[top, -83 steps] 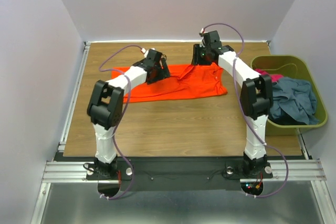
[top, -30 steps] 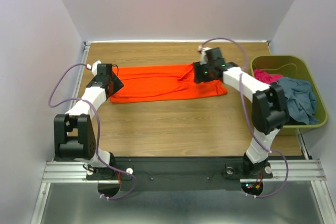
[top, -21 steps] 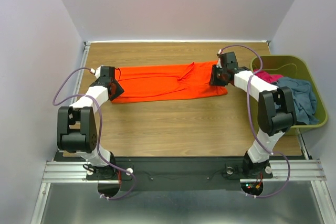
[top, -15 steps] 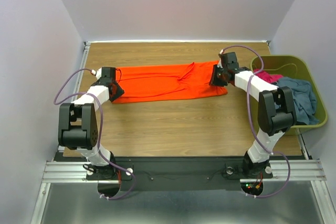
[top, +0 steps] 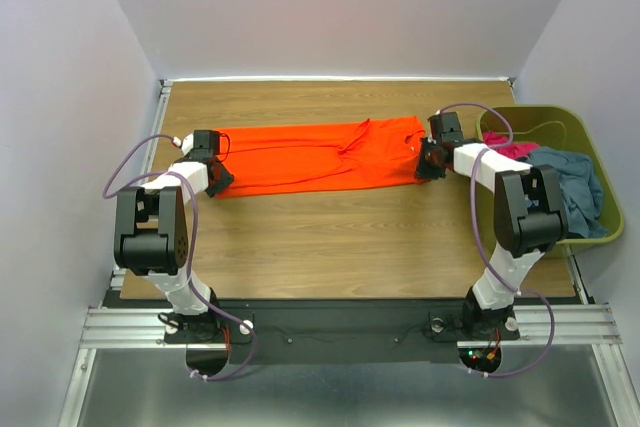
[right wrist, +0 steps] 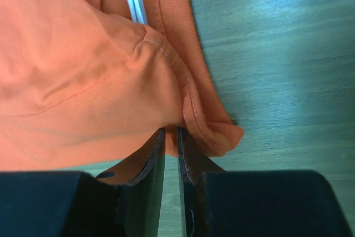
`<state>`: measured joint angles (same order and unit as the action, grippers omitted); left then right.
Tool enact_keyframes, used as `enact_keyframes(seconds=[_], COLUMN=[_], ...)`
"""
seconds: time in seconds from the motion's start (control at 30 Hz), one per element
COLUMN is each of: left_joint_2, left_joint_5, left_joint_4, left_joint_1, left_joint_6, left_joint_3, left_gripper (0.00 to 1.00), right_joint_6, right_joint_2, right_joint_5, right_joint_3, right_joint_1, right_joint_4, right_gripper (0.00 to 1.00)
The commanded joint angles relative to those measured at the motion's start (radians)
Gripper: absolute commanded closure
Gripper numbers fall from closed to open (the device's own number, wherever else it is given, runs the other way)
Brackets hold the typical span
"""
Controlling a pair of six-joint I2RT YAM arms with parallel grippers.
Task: Fold and stack the t-shirts
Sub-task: Fold the tshirt
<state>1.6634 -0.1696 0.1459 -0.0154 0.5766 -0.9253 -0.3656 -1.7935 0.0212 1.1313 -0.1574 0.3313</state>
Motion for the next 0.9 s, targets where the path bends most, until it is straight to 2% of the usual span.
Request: enact_keyframes(seconds=[0.0,0.37,0.6,0.67,0.87], left_joint_2=[0.029,0.033,0.044,0.05,0.053], left_joint_5=[-0.038,-0.036,-0.045,-0.042,-0.047], left_joint_4=[0.018,0.018,0.023,0.027,0.029], left_joint_1=[0.008,0.008,0.008,0.008,0.032], left_joint_6=[-0.027,-0.031,-0.037,-0.041,-0.043], left_joint_3=[-0.006,-0.006,-0.01,-0.014,-0.01], left_gripper=[0.59,0.59,0.59,0.59,0.59], right_joint_6=[0.022,0.021,0.002,0.014,0.027], right_joint_2=[0.075,0.097,0.031,-0.003,-0.055], right_joint_5=[0.029,0.029,0.127,0.196,0.239], right_joint_3=[0.008,-0.002,-0.021,-0.021,-0.004], right_joint_1=[0.001,0.002,0.002,0.007,0.012], right_joint_4=[-0.028,-0.021,-0.006,-0.002,0.015], right_gripper=[0.79,0.79,0.81,0.83,0.85])
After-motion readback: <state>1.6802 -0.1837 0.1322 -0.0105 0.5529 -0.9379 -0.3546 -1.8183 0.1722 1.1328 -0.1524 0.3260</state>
